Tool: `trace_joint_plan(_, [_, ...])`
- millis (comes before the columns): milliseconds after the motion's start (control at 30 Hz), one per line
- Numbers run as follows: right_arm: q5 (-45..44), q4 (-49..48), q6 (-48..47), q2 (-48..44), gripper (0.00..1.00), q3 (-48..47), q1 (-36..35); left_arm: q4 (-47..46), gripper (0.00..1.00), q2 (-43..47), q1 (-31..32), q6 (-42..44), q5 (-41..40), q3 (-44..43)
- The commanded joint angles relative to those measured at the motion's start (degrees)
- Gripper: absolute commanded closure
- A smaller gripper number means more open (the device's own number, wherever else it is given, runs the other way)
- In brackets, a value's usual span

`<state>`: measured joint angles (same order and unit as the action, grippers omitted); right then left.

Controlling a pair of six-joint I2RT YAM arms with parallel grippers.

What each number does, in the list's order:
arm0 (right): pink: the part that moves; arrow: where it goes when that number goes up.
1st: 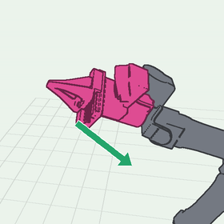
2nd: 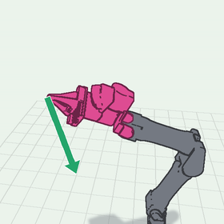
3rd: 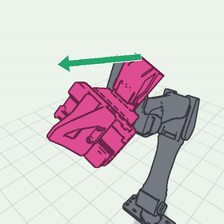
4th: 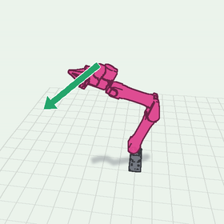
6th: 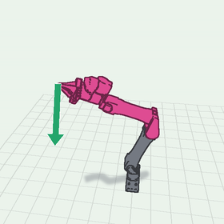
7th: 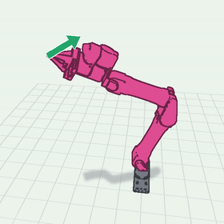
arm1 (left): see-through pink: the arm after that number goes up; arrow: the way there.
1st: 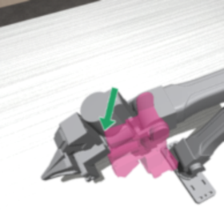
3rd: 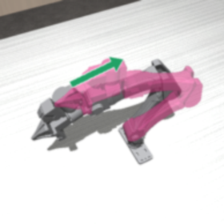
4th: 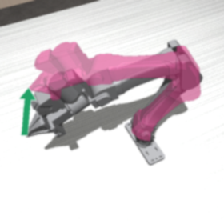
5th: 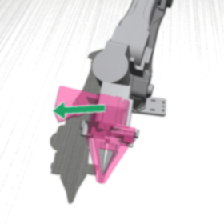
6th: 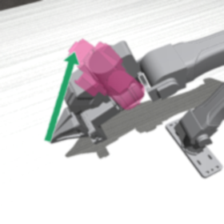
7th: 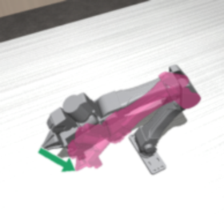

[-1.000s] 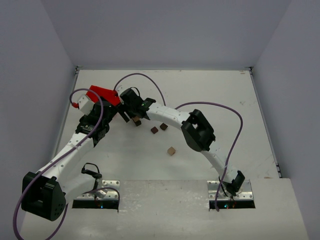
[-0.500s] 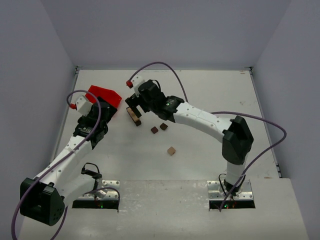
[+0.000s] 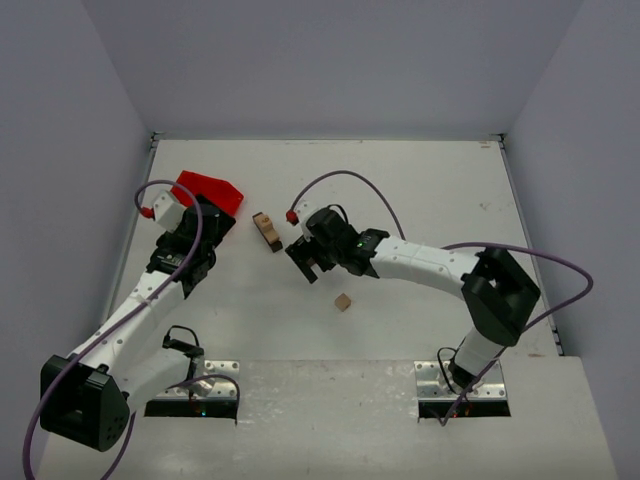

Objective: Build the wood block tower

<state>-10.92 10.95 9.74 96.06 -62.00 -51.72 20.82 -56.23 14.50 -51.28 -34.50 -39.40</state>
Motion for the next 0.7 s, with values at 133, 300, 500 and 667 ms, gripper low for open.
trace_joint_plan(133, [4.5,0.5,5.5,11.5,0.01,-7.4,0.0,-1.0,0.00,-0.7,-0.4,0.8,0.4,-0.9])
trace_joint_plan(300, [4.8,-0.4,7.3,14.8,0.01,-8.7,0.0,-1.1,0.00,-1.3,-0.4,0.8,0.5,-1.0])
trace_joint_plan(500, [0.3,-0.1,10.1,18.6,0.01,-10.6,0.1,-0.9,0.00,-1.5,-0.4,0.8,0.2,-1.2])
trace_joint_plan(667, [-2.0,0.4,11.8,20.0,0.03,-11.8,0.7,-1.0,0.00,-1.8,-0.4,0.7,0.4,-1.1])
